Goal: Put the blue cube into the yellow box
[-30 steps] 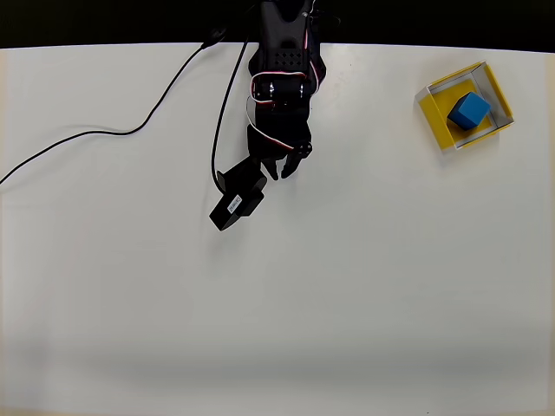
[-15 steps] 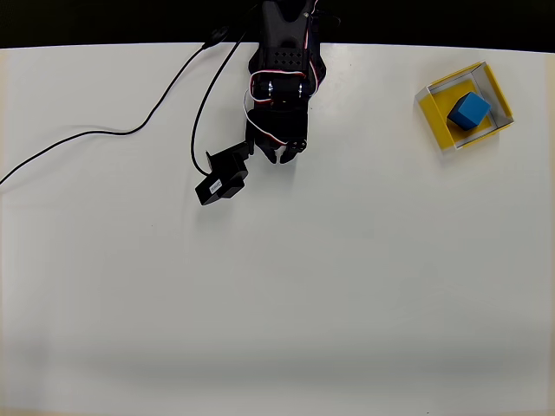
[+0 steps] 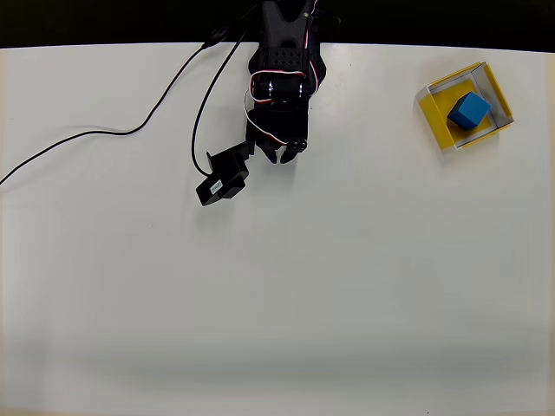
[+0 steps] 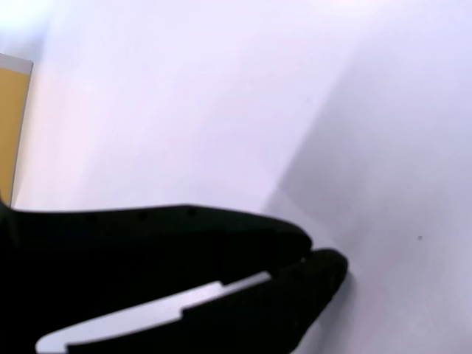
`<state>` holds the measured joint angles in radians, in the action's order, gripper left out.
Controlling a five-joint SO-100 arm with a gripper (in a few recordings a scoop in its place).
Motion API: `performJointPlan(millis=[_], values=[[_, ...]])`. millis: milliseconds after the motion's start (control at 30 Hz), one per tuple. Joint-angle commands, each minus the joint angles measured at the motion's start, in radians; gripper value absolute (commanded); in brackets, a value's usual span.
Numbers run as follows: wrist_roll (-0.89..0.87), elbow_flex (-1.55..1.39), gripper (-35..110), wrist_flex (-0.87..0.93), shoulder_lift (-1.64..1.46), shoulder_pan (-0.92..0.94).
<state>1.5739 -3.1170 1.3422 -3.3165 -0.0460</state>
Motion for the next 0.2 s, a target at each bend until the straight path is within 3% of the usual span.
performJointPlan(millis=[0,167], values=[[0.008,-0.028,0,0.012,-0.025,-0.011],[0.008,-0.028,0,0.012,-0.025,-0.011]])
